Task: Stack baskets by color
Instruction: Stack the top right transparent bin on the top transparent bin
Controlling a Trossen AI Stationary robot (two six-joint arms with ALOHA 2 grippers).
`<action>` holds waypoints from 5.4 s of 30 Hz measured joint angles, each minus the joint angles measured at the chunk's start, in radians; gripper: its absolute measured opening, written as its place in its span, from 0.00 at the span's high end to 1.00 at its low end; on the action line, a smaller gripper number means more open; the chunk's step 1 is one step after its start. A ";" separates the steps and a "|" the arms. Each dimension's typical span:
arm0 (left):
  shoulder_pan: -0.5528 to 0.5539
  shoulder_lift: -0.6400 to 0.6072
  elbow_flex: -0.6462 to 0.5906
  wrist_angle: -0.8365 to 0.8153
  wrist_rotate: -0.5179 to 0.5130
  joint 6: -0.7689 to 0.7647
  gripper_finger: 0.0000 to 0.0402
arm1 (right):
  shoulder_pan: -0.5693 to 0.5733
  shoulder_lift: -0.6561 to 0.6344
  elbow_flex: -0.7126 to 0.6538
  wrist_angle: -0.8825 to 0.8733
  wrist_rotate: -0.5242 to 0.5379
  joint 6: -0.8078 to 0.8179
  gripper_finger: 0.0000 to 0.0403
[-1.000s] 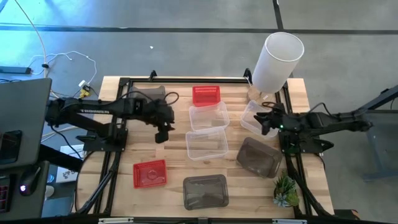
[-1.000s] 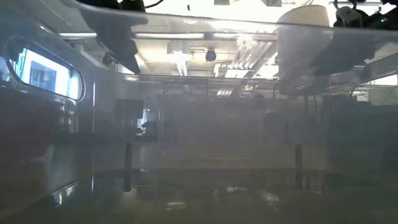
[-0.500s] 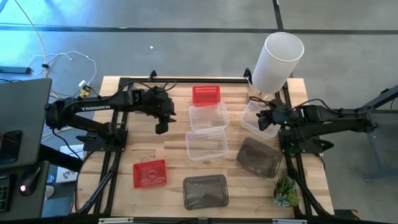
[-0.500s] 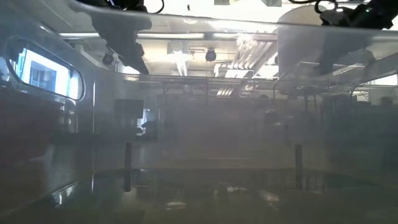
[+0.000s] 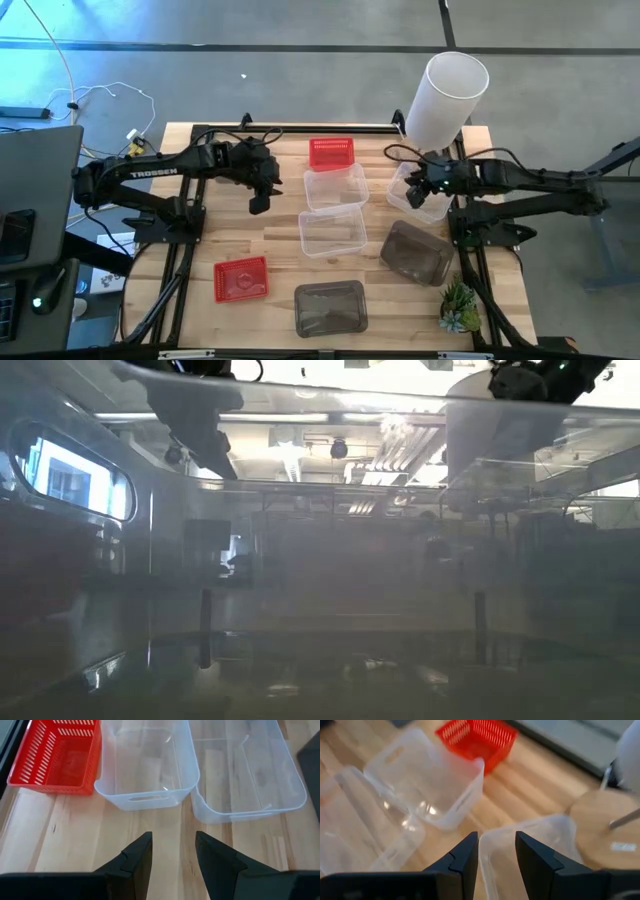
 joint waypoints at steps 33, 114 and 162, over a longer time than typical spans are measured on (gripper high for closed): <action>0.000 0.000 0.001 -0.004 -0.001 -0.017 0.66 | -0.083 0.424 -0.002 -0.097 -0.255 -0.019 0.71; 0.000 0.000 0.001 -0.090 -0.009 -0.107 0.66 | 0.059 0.670 0.670 0.263 0.062 -0.850 1.00; 0.000 0.000 0.001 -0.161 -0.070 -0.107 0.66 | 0.072 1.141 0.905 -0.227 -0.171 -0.738 1.00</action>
